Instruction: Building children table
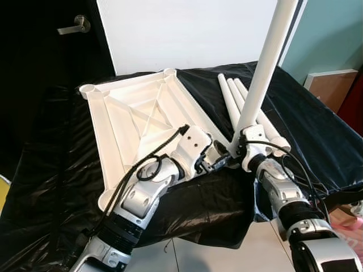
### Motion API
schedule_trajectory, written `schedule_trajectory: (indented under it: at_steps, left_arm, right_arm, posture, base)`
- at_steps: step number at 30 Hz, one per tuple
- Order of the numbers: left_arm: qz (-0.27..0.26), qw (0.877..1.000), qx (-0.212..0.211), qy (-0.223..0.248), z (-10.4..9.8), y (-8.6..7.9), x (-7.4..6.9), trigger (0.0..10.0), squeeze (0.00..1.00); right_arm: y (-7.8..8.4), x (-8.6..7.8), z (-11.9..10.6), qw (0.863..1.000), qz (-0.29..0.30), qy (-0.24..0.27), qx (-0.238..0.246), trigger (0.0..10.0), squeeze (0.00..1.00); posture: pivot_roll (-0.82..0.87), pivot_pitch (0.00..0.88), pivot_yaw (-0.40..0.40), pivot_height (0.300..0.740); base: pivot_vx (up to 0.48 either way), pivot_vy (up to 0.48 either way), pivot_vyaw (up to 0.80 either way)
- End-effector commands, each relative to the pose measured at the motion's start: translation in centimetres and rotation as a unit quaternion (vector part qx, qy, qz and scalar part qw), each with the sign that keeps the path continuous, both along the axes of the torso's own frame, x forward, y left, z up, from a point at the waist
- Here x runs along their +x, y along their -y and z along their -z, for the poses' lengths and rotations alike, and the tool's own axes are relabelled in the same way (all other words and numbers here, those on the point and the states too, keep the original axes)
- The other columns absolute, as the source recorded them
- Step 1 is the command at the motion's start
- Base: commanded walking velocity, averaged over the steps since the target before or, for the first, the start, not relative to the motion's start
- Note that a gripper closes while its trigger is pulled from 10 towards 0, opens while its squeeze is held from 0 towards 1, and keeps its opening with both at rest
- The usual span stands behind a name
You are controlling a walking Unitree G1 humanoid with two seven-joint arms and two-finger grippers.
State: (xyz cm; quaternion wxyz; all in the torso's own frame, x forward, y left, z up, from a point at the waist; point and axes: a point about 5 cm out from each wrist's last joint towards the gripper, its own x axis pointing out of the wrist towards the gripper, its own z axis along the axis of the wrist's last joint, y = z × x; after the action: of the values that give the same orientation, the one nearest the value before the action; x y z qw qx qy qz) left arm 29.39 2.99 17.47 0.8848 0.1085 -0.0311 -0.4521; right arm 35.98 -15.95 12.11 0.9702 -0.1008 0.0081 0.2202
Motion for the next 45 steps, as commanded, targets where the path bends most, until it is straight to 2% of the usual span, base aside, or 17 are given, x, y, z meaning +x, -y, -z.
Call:
schedule_trajectory:
  at_steps: [1, 14, 15, 23, 25, 26, 27, 33, 35, 36, 38, 40, 42, 45]
  left_arm:
    - [0.008, 1.0, 0.006, 0.004, 0.0, 0.0, 0.1, 10.0, 0.0]
    - [0.007, 1.0, 0.005, 0.004, -0.1, 0.0, 0.1, 10.0, 0.0]
    - [0.009, 1.0, 0.004, 0.004, -0.1, 0.0, 0.1, 10.0, 0.0]
    - [0.011, 1.0, 0.004, 0.003, -0.1, 0.1, 0.2, 10.0, 0.0]
    - [0.013, 1.0, 0.004, 0.002, -0.1, 0.2, 0.1, 10.0, 0.0]
    - [0.013, 1.0, 0.004, 0.002, -0.1, 0.2, 0.1, 10.0, 0.0]
    - [0.014, 1.0, 0.003, 0.002, -0.1, 0.2, 0.1, 10.0, 0.0]
    - [0.015, 1.0, 0.003, 0.001, 0.0, 0.3, 0.1, 10.0, 0.0]
    - [0.015, 1.0, 0.002, 0.001, 0.0, 0.3, 0.1, 10.0, 0.0]
    - [0.015, 1.0, 0.002, 0.001, 0.0, 0.3, 0.1, 10.0, 0.0]
    - [0.015, 1.0, 0.002, 0.0, 0.0, 0.3, 0.0, 10.0, 0.0]
    - [0.015, 1.0, 0.002, 0.0, 0.0, 0.3, -0.1, 10.0, 0.0]
    - [0.019, 1.0, 0.002, -0.002, 0.1, 0.4, -0.1, 10.0, 0.0]
    - [0.022, 1.0, 0.003, -0.002, 0.1, 0.5, -0.2, 10.0, 0.0]
  right_arm:
    - [0.5, 0.1, 0.7, 0.999, 0.013, -0.017, -0.024, 0.0, 0.0]
    - [0.9, -0.2, 1.5, 0.999, 0.021, -0.032, 0.0, 0.0, 0.0]
    - [0.8, -0.3, 1.7, 0.999, 0.025, -0.033, 0.004, 10.0, 0.0]
    - [0.2, -0.4, 2.2, 0.997, 0.061, -0.041, 0.032, 10.0, 0.0]
    - [0.0, -0.4, 2.5, 0.991, 0.106, -0.051, 0.061, 10.0, 0.0]
    - [0.0, -0.4, 2.5, 0.991, 0.106, -0.051, 0.061, 10.0, 0.0]
    - [-0.3, -0.4, 2.6, 0.985, 0.143, -0.052, 0.076, 10.0, 0.0]
    - [-0.7, -0.6, 2.8, 0.976, 0.196, -0.046, 0.082, 10.0, 0.0]
    - [-1.1, -1.2, 3.2, 0.959, 0.264, -0.035, 0.092, 10.0, 0.0]
    - [-1.1, -1.2, 3.2, 0.959, 0.264, -0.035, 0.092, 10.0, 0.0]
    - [-1.6, -1.9, 3.5, 0.941, 0.318, -0.028, 0.11, 10.0, 0.0]
    - [-2.0, -2.0, 3.5, 0.941, 0.315, -0.028, 0.116, 10.0, 0.0]
    - [-2.8, -1.9, 3.1, 0.95, 0.286, -0.022, 0.124, 10.0, 0.0]
    - [-3.0, -1.9, 2.8, 0.952, 0.275, -0.018, 0.132, 10.0, 0.0]
  posture:
    - [-0.13, 0.0, -0.033, 0.74]
    - [-0.14, 0.0, -0.027, 0.74]
    - [-0.14, 0.0, -0.026, 0.74]
    - [-0.15, 0.0, -0.023, 0.74]
    - [-0.15, 0.0, -0.022, 0.74]
    - [-0.15, 0.0, -0.022, 0.74]
    - [-0.15, 0.0, -0.023, 0.74]
    - [-0.15, 0.0, -0.024, 0.74]
    - [-0.15, 0.0, -0.025, 0.74]
    - [-0.15, 0.0, -0.025, 0.74]
    - [-0.15, 0.0, -0.022, 0.74]
    - [-0.15, 0.0, -0.022, 0.74]
    - [-0.16, 0.0, -0.017, 0.74]
    - [-0.16, 0.0, -0.015, 0.74]
  base:
    - [0.0, 0.0, 0.0]
    - [0.0, 0.0, 0.0]
    - [0.0, 0.0, 0.0]
    - [0.0, 0.0, 0.0]
    - [0.0, 0.0, 0.0]
    - [0.0, 0.0, 0.0]
    - [0.0, 0.0, 0.0]
    - [0.0, 0.0, 0.0]
    - [0.0, 0.0, 0.0]
    - [0.0, 0.0, 0.0]
    - [0.0, 0.0, 0.0]
    - [0.0, 0.0, 0.0]
    - [0.0, 0.0, 0.0]
    - [0.0, 0.0, 0.0]
